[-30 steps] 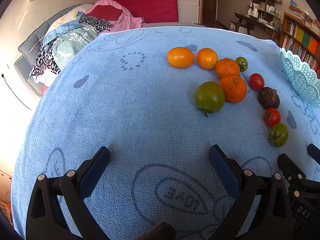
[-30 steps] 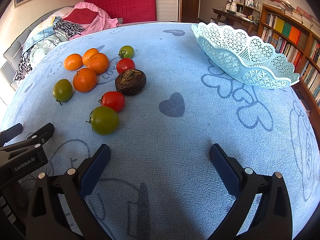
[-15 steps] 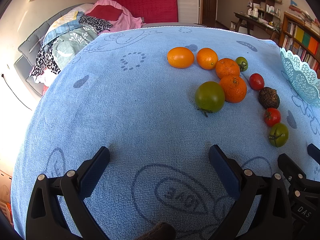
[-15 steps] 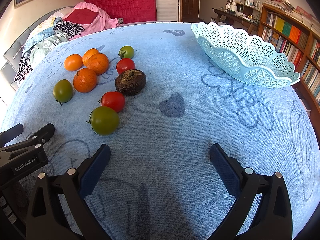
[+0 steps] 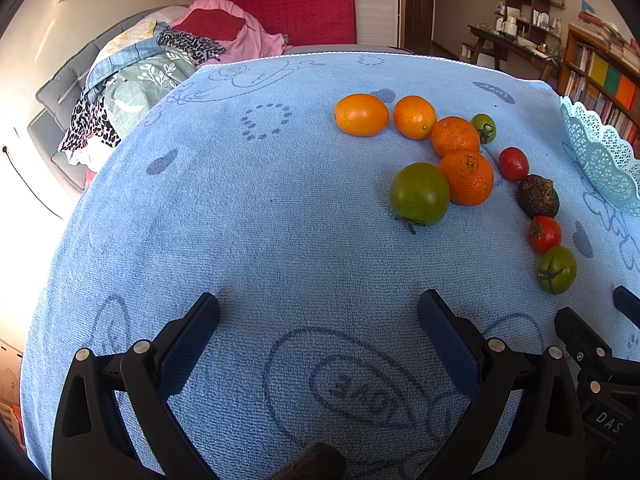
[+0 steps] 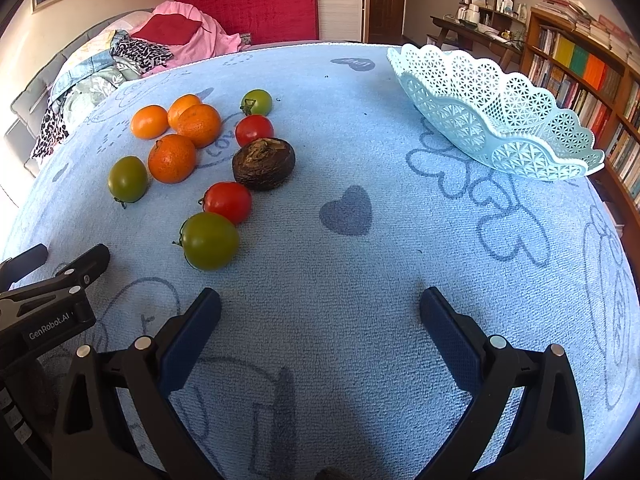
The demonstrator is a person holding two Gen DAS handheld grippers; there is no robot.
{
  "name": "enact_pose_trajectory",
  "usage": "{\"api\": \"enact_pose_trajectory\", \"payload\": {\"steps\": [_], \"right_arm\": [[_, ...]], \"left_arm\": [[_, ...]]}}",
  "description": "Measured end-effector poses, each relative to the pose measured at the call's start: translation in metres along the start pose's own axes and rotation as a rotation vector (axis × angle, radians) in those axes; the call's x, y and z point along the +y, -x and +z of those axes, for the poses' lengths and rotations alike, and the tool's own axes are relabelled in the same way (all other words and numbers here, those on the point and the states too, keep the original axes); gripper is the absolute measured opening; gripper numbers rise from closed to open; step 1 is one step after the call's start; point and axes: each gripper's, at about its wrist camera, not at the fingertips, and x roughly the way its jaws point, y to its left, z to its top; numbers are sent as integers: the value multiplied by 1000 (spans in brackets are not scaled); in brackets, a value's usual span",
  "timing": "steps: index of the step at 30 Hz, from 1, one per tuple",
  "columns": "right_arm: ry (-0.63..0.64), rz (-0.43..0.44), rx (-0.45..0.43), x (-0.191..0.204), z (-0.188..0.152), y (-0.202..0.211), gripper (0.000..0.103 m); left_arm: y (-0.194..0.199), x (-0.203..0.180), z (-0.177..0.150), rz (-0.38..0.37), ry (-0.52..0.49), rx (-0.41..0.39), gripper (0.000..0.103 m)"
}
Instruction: Organize fruits
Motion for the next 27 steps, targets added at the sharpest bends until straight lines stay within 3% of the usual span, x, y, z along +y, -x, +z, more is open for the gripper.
{"api": "enact_pose_trajectory", "payload": {"steps": [22, 27], "right_arm": [[20, 18, 14, 0, 1, -1, 101], [21, 19, 16, 0, 1, -1, 101]], "left_arm": [[-3, 4, -1, -3, 7, 8, 98], [0, 6, 0, -32, 15, 1, 98]]}}
